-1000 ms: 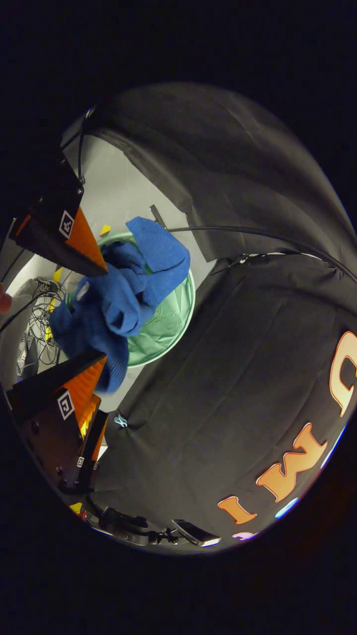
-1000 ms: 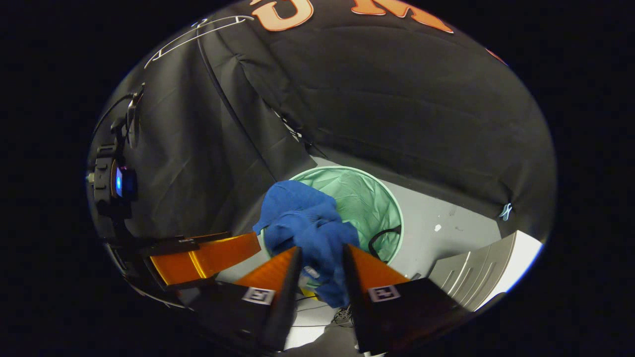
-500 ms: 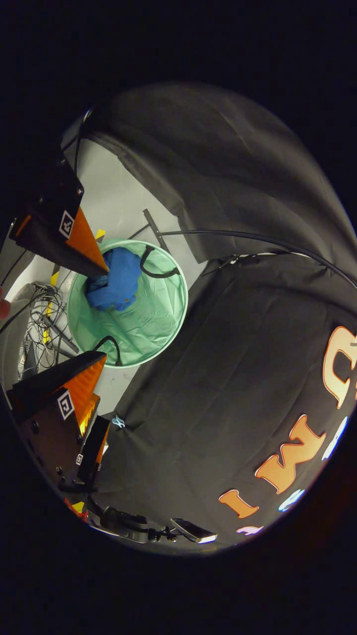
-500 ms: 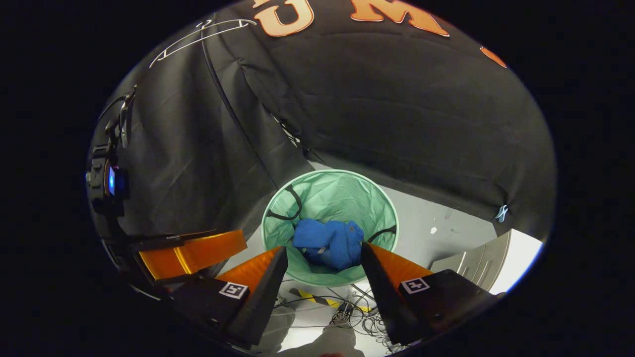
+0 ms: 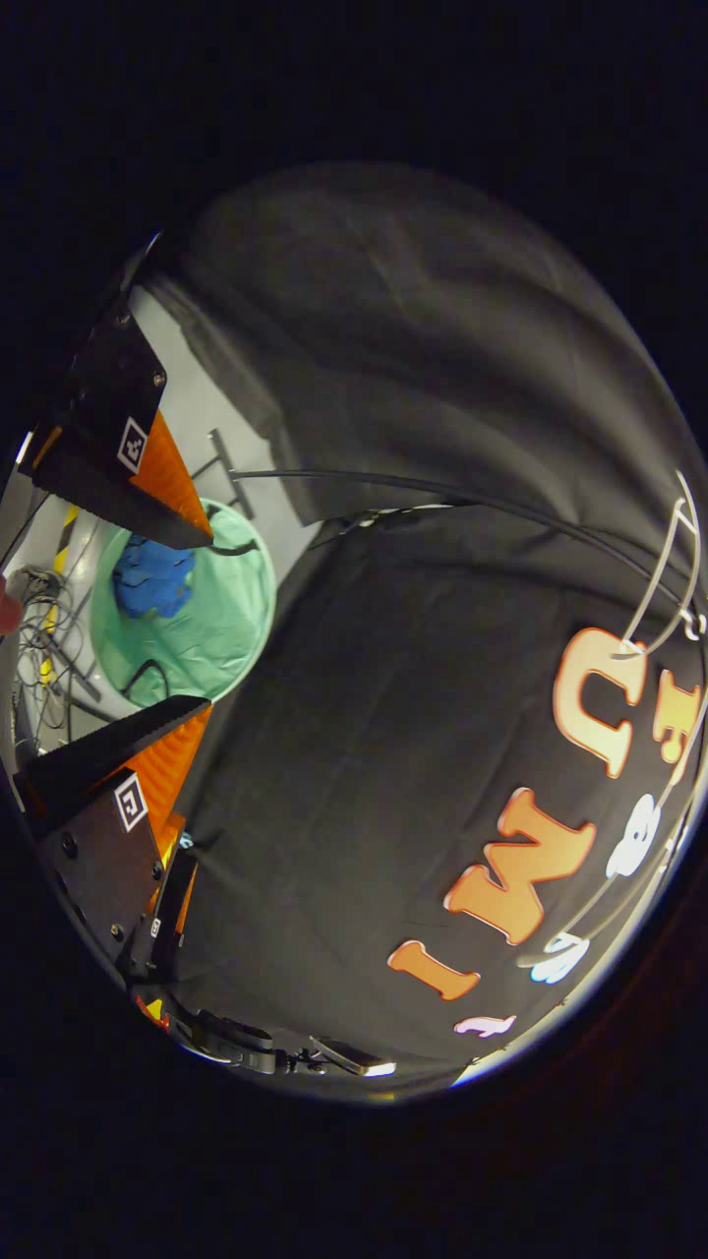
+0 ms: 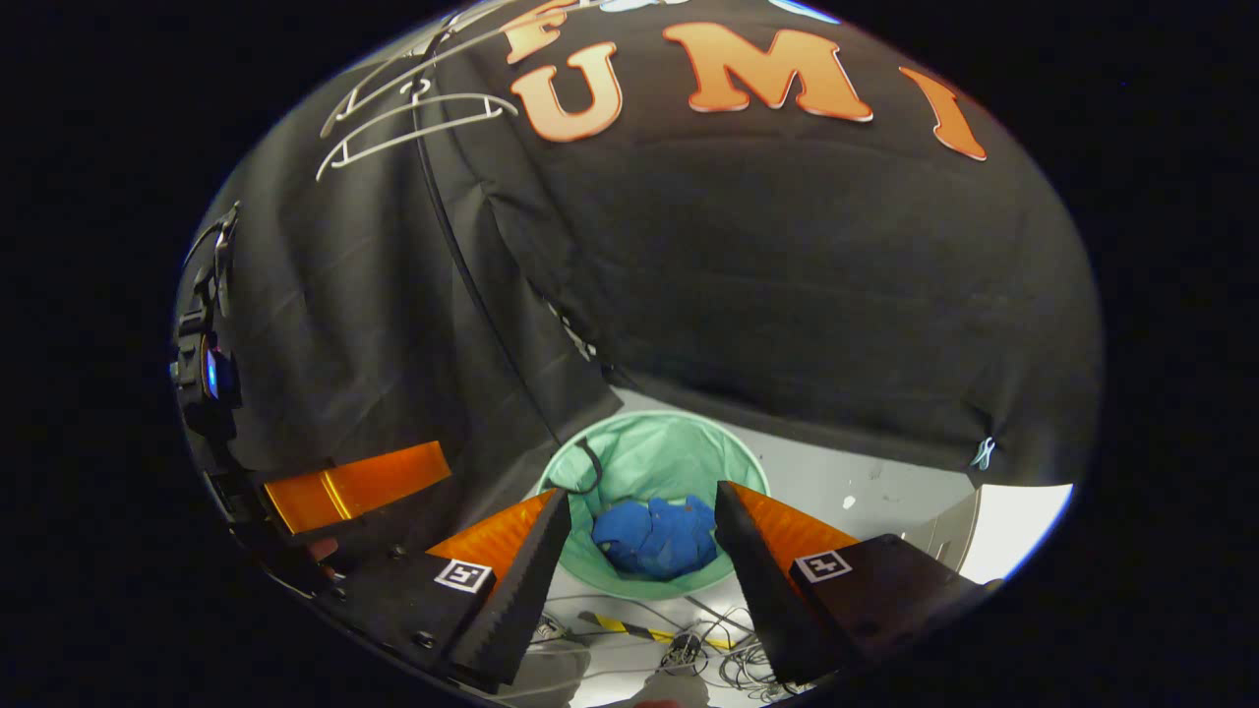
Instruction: Grasp the clothes on the hanger with both hands and then place them into the laundry hamper below.
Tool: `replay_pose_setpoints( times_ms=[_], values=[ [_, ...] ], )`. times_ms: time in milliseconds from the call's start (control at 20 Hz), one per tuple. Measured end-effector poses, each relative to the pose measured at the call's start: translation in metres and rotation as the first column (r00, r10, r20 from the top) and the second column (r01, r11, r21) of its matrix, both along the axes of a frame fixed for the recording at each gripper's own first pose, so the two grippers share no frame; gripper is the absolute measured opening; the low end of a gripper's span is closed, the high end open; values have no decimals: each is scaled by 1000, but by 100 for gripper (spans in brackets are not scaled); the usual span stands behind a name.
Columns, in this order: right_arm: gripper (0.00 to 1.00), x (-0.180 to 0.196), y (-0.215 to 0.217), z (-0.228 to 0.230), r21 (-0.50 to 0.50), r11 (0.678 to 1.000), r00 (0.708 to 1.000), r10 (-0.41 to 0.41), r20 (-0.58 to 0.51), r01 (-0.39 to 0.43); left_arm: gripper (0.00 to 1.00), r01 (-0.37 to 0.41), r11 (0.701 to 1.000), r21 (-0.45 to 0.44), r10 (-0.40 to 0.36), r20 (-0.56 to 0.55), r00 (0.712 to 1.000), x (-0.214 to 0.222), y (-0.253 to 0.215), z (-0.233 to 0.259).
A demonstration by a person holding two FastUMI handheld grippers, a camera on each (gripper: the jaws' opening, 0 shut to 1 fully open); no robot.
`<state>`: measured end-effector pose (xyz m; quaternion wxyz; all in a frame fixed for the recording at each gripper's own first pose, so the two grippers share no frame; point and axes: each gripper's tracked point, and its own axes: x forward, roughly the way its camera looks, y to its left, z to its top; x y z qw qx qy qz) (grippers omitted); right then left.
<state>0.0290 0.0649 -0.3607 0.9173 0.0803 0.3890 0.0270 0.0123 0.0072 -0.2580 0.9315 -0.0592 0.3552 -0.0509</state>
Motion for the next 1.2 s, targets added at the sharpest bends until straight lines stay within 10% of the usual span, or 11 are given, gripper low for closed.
replay_pose_setpoints(
  times_ms=[550, 650, 700, 1200],
  values=[
    [86, 57, -13, 211, -33, 999, 890, 0, 457, 17, 94, -80, 997, -15, 77, 482, 873, 33, 9, 205],
    [100, 61, -18, 242, -29, 999, 858, -10, 513, 29, 98, -87, 996, -29, 89, 517, 851, 39, 1, 228],
    [84, 63, -22, 253, -38, 998, 844, -13, 535, 40, 98, -89, 995, -42, 98, 533, 840, 41, 1, 237],
    [84, 61, -75, 311, -80, 980, 738, -82, 670, 182, 89, -169, 985, 18, 108, 700, 706, 36, 33, 323]
  ],
)
